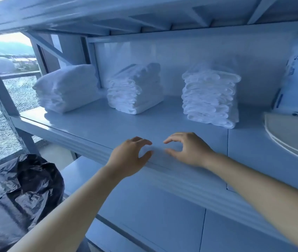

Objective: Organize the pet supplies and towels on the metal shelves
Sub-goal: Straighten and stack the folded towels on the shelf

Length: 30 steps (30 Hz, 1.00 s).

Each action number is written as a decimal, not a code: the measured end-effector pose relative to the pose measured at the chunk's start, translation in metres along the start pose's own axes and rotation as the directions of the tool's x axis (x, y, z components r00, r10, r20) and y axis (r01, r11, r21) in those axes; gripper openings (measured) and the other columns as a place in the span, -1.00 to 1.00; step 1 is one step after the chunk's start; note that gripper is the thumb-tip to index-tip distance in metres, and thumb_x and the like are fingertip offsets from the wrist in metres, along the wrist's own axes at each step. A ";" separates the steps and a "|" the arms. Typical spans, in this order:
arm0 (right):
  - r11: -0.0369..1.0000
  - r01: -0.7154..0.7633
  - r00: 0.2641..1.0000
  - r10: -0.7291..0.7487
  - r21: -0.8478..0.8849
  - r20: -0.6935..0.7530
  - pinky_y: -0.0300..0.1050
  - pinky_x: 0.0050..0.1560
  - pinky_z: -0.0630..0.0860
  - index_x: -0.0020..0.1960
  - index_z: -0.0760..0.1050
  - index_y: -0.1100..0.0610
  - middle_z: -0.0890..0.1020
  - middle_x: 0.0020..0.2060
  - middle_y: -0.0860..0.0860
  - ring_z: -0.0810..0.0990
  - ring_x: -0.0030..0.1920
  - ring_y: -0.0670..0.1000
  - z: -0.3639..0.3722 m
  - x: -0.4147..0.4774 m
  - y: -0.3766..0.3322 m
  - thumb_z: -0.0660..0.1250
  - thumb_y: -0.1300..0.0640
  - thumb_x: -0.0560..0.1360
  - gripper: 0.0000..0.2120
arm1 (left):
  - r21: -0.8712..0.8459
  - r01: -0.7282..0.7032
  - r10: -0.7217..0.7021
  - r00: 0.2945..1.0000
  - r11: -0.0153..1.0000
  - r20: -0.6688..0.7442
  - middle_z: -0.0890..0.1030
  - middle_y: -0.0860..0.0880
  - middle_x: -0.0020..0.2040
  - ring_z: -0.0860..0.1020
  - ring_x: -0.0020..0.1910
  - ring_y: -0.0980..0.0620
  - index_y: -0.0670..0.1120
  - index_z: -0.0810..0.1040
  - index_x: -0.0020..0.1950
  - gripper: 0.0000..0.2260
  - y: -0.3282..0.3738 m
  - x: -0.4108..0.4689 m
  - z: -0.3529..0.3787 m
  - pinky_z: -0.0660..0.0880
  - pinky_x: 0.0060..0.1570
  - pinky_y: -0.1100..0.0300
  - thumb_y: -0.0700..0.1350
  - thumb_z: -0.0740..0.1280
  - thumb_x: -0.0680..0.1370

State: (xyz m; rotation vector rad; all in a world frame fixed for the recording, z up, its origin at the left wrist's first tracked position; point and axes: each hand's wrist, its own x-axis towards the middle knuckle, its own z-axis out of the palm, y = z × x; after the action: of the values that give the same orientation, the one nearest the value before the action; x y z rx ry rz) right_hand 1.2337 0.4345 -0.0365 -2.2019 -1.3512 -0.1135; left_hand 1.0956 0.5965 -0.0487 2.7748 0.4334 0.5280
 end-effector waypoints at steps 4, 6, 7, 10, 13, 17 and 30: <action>0.999 0.044 0.999 -0.045 0.024 0.012 -0.08 0.16 0.46 0.08 0.58 -0.02 0.61 0.06 -0.14 0.53 0.12 -0.08 0.022 0.029 -0.022 0.37 -0.06 0.44 -0.76 | -0.002 0.015 -0.015 1.000 1.000 -0.003 0.48 0.12 0.24 0.47 0.16 0.04 0.13 0.48 0.25 -0.71 -0.031 -0.005 -0.001 0.42 0.02 0.19 0.08 0.24 0.53; 0.998 0.062 0.998 -0.062 0.025 0.030 -0.08 0.16 0.46 0.08 0.58 -0.03 0.60 0.08 -0.13 0.52 0.13 -0.08 0.030 0.043 -0.026 0.37 -0.05 0.45 -0.77 | 0.026 0.009 -0.009 1.000 1.000 -0.009 0.47 0.11 0.25 0.44 0.20 0.04 0.12 0.47 0.26 -0.69 -0.040 0.001 -0.001 0.37 0.06 0.20 0.09 0.24 0.53; 0.997 0.071 0.997 -0.072 0.020 0.040 -0.08 0.17 0.45 0.08 0.58 -0.03 0.60 0.09 -0.13 0.52 0.14 -0.07 0.033 0.050 -0.027 0.37 -0.05 0.45 -0.77 | 0.040 0.015 -0.015 1.000 0.999 -0.012 0.47 0.11 0.25 0.44 0.21 0.04 0.13 0.47 0.27 -0.69 -0.044 0.006 -0.002 0.35 0.07 0.20 0.10 0.23 0.53; 0.995 0.102 0.992 -0.101 -0.013 0.081 -0.12 0.19 0.42 0.11 0.57 -0.01 0.57 0.13 -0.12 0.50 0.17 -0.08 0.041 0.071 -0.024 0.34 -0.04 0.48 -0.76 | 0.074 0.038 -0.038 0.999 0.996 -0.010 0.46 0.12 0.26 0.43 0.23 0.03 0.16 0.47 0.25 -0.70 -0.062 0.020 -0.005 0.34 0.16 0.16 0.12 0.21 0.53; 0.991 0.127 0.983 -0.119 -0.049 0.140 -0.17 0.21 0.38 0.16 0.54 0.00 0.52 0.19 -0.11 0.45 0.22 -0.09 0.048 0.092 -0.016 0.31 -0.05 0.50 -0.73 | 0.122 0.067 -0.067 0.998 0.990 -0.011 0.46 0.14 0.26 0.44 0.24 0.03 0.19 0.47 0.23 -0.71 -0.085 0.038 -0.010 0.30 0.27 -0.04 0.15 0.18 0.53; 0.988 0.144 0.980 -0.134 -0.055 0.148 -0.15 0.24 0.37 0.20 0.51 -0.01 0.48 0.23 -0.12 0.42 0.25 -0.10 0.056 0.124 -0.009 0.29 -0.07 0.51 -0.70 | 0.138 0.101 -0.095 0.994 0.985 -0.046 0.47 0.12 0.26 0.45 0.23 0.02 0.19 0.48 0.22 -0.73 -0.111 0.059 -0.017 0.29 0.28 -0.08 0.15 0.19 0.54; 0.951 0.308 0.915 -0.304 0.029 0.266 -0.06 0.28 0.36 0.25 0.47 -0.04 0.44 0.27 -0.11 0.39 0.30 -0.08 0.113 0.220 -0.053 0.27 -0.09 0.51 -0.67 | 0.139 0.274 -0.249 0.953 0.952 -0.174 0.50 0.11 0.23 0.51 0.13 0.00 0.15 0.50 0.21 -0.72 -0.207 0.073 -0.052 0.42 0.14 0.07 0.15 0.26 0.52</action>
State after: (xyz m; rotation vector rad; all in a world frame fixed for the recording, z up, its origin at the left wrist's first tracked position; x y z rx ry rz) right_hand 1.2736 0.6839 -0.0347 -2.0536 -1.8463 0.0634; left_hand 1.0908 0.8215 -0.0472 2.7738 0.9041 0.6709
